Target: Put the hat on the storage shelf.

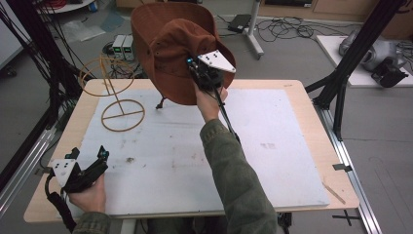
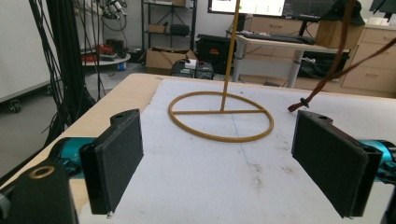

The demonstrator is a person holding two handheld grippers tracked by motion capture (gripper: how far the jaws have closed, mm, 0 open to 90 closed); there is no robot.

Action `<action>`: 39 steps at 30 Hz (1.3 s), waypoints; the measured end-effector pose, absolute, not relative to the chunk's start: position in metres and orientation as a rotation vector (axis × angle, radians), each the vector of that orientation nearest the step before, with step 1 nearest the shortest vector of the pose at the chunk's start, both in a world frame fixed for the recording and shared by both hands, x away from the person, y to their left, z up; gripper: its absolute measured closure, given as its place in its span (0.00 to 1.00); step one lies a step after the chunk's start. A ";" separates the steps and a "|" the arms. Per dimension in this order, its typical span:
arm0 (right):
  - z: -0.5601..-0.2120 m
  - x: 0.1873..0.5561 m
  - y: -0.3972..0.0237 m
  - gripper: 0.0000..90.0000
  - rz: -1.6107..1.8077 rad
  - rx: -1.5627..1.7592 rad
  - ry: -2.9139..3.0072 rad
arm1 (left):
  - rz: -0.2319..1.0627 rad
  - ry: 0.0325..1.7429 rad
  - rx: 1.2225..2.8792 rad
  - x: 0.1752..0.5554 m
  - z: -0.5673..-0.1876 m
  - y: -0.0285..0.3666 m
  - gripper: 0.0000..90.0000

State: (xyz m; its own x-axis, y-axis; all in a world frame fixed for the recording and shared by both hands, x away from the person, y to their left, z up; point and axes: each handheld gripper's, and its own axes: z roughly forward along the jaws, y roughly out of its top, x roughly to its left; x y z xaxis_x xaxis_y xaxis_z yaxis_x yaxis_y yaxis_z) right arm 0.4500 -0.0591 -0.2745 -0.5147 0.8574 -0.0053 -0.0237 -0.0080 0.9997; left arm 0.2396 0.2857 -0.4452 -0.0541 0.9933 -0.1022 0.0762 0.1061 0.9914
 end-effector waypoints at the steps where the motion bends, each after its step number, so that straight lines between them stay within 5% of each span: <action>1: -0.272 0.450 -0.056 0.97 1.611 0.878 1.575 | 1.129 1.354 1.164 0.239 -0.445 0.286 0.19; 26: -0.232 0.436 0.084 0.97 1.749 0.658 1.707 | 1.138 1.405 1.105 0.226 -0.447 0.305 0.19; 39: -0.246 0.439 0.118 0.97 1.733 0.644 1.781 | 1.138 1.413 1.086 0.220 -0.447 0.309 0.19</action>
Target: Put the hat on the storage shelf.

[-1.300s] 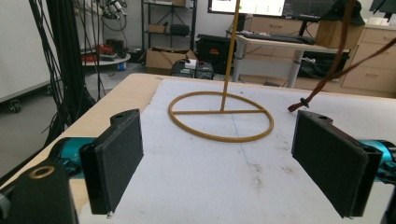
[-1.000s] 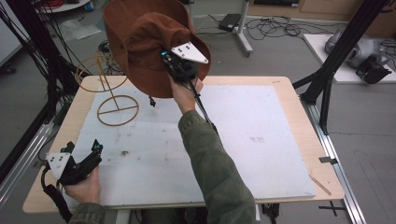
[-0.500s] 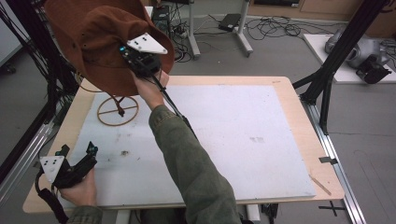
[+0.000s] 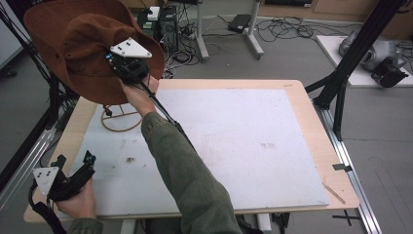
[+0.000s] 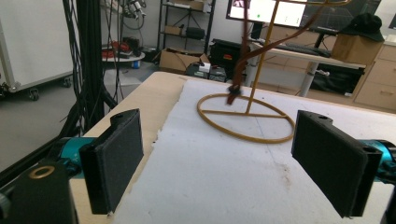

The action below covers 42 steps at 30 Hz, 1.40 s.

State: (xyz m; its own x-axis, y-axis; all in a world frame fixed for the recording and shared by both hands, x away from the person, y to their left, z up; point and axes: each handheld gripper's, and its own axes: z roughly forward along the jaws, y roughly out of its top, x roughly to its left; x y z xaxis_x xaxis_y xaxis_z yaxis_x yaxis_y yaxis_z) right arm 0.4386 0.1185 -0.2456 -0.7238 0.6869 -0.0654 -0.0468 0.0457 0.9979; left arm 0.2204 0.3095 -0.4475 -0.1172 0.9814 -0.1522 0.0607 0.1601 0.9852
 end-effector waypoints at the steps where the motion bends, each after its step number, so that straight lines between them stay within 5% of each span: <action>1: -0.248 0.439 0.121 0.97 1.725 0.647 1.791 | 1.141 1.411 1.089 0.221 -0.448 0.309 0.19; 32: -0.287 0.445 0.142 0.92 1.628 0.665 1.928 | 1.136 1.413 1.089 0.222 -0.448 0.310 0.19; 36: -0.287 0.446 0.141 0.78 1.624 0.668 1.928 | 1.129 1.416 1.091 0.222 -0.448 0.310 0.19; 42: -0.286 0.452 0.133 0.38 1.643 0.730 1.944 | 1.133 1.413 1.088 0.222 -0.448 0.310 0.19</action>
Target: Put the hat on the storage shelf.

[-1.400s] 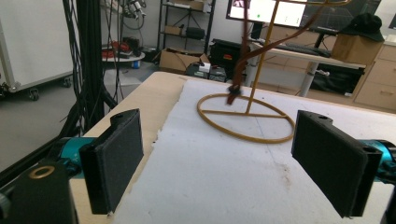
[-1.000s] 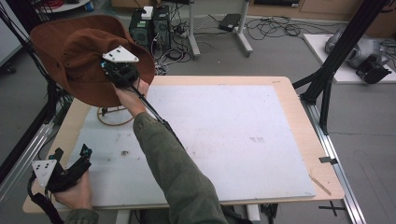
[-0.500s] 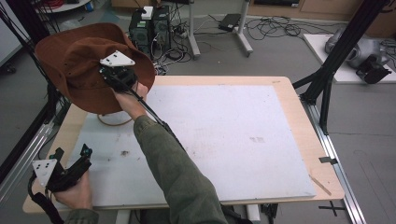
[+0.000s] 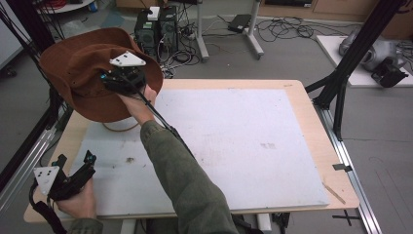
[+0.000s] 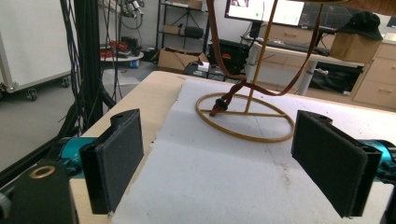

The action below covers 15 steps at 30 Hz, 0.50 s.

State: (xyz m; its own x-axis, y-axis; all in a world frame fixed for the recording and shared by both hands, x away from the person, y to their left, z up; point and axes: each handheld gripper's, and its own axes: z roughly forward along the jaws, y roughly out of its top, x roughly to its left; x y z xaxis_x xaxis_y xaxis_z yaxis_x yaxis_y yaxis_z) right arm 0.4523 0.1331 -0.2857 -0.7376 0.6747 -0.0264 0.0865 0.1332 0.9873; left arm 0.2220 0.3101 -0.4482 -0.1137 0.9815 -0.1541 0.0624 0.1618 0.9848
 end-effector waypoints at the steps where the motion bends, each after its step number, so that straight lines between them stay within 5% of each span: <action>1: -0.285 0.454 0.131 0.33 1.654 0.739 1.952 | 1.132 1.414 1.090 0.222 -0.448 0.310 0.19; 7: -0.280 0.455 0.123 0.14 1.651 0.735 1.948 | 1.136 1.415 1.080 0.222 -0.448 0.311 0.19; 15: -0.266 0.450 0.101 0.12 1.627 0.713 1.920 | 1.142 1.413 1.088 0.221 -0.448 0.311 0.19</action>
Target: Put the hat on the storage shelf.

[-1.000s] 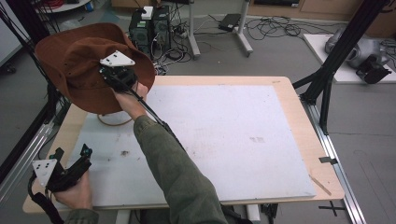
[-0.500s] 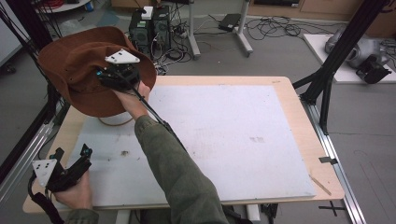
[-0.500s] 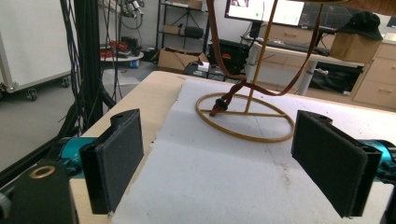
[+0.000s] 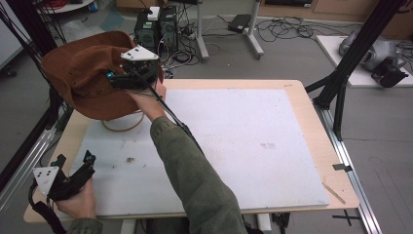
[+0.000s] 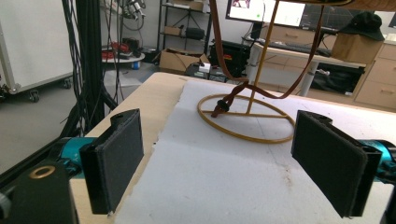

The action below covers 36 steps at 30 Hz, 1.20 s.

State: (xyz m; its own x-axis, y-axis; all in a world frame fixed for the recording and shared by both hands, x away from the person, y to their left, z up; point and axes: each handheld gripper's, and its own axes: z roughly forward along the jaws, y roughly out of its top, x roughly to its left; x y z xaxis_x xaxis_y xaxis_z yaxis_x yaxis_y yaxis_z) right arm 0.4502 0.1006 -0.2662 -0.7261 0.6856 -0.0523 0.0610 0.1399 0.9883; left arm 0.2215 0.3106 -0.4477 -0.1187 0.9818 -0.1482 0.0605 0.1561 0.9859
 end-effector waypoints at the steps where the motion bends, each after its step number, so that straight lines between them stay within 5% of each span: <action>1: -0.264 0.450 0.096 0.12 1.623 0.717 1.916 | 1.143 1.413 1.090 0.221 -0.448 0.310 0.19; 14: -0.236 0.440 -0.006 0.12 1.542 0.759 1.764 | 1.156 1.382 1.110 0.221 -0.444 0.303 0.19; 20: -0.226 0.425 -0.094 0.12 1.485 0.836 1.665 | 1.177 1.371 1.128 0.222 -0.443 0.299 0.19; 36: -0.231 0.326 -0.274 0.12 1.293 0.927 1.388 | 1.216 1.398 1.089 0.215 -0.441 0.310 0.19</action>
